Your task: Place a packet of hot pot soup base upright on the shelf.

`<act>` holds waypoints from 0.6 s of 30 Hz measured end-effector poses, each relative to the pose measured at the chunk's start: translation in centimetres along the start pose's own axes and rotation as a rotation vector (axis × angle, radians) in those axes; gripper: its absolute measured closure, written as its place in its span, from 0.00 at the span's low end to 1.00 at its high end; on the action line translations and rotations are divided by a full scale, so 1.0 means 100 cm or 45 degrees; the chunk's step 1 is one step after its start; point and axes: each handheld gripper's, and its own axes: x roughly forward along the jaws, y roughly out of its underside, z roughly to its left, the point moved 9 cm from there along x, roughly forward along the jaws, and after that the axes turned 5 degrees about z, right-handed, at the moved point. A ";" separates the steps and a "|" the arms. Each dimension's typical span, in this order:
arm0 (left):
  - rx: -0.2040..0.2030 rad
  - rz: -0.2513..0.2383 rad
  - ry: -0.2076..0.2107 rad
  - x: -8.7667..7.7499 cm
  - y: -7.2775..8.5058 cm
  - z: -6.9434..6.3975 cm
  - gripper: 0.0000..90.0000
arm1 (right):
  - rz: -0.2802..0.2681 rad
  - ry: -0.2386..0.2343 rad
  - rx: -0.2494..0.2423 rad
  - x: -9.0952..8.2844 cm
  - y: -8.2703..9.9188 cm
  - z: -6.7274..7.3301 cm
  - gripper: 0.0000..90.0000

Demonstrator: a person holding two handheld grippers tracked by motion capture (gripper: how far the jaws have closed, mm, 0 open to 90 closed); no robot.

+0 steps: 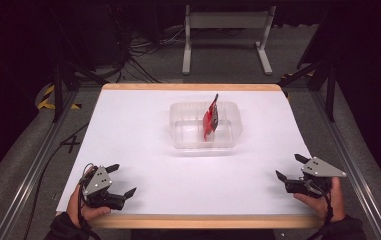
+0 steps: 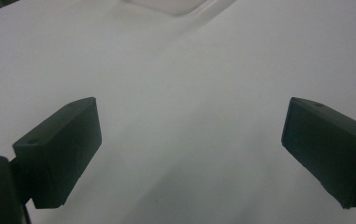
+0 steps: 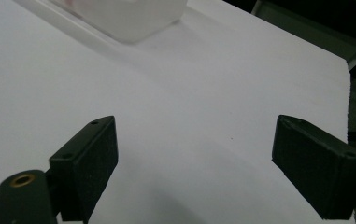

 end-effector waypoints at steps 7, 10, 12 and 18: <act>0.001 -0.007 -0.012 -0.001 -0.001 0.001 0.06 | -0.015 0.042 0.099 -0.007 0.016 -0.013 0.16; -0.003 -0.008 -0.013 0.000 -0.001 0.001 0.06 | -0.035 0.051 0.159 -0.011 0.021 -0.018 0.15; -0.002 -0.010 -0.009 0.000 -0.001 0.002 0.06 | -0.037 0.052 0.170 -0.013 0.023 -0.019 0.15; -0.009 -0.012 -0.010 -0.001 -0.001 0.002 0.06 | -0.041 0.056 0.175 -0.015 0.027 -0.020 0.15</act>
